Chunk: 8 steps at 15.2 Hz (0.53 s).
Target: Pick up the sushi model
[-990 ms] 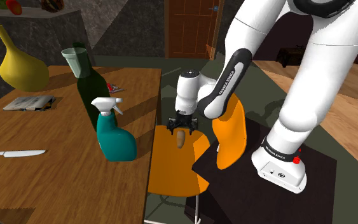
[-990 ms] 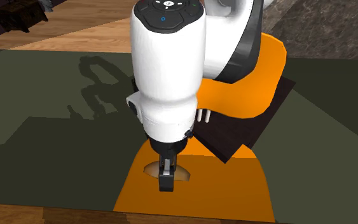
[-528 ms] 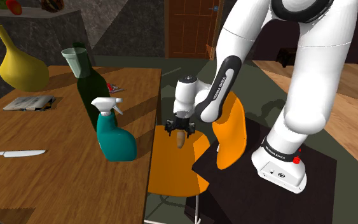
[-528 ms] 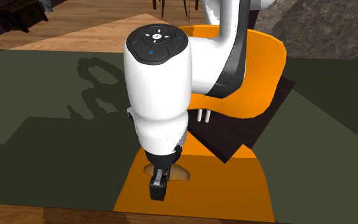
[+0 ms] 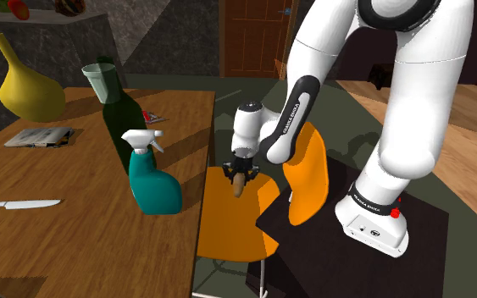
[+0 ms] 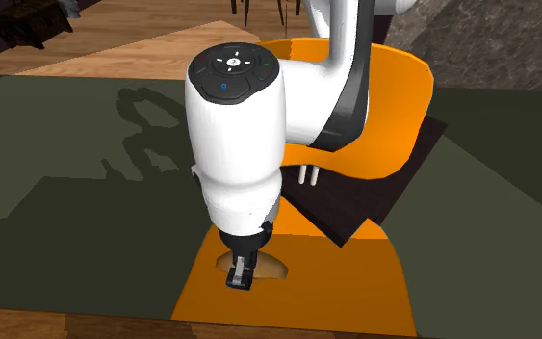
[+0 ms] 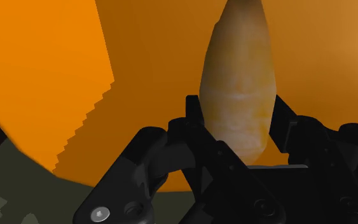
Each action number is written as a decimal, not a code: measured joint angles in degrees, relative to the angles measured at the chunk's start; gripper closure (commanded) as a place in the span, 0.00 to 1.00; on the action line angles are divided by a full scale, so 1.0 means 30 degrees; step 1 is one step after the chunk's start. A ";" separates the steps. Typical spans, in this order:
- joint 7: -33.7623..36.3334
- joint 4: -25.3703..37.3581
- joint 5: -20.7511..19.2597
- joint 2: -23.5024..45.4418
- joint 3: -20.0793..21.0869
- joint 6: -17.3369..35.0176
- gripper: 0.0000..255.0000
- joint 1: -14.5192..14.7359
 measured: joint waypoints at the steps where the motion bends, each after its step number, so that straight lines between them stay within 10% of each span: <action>1: -0.0046 -0.0058 0.0246 -0.0046 -0.0008 -0.0003 1.00 -0.0085; 8: -0.2379 -0.0863 0.1087 -0.1976 0.0938 -0.1194 1.00 -0.0172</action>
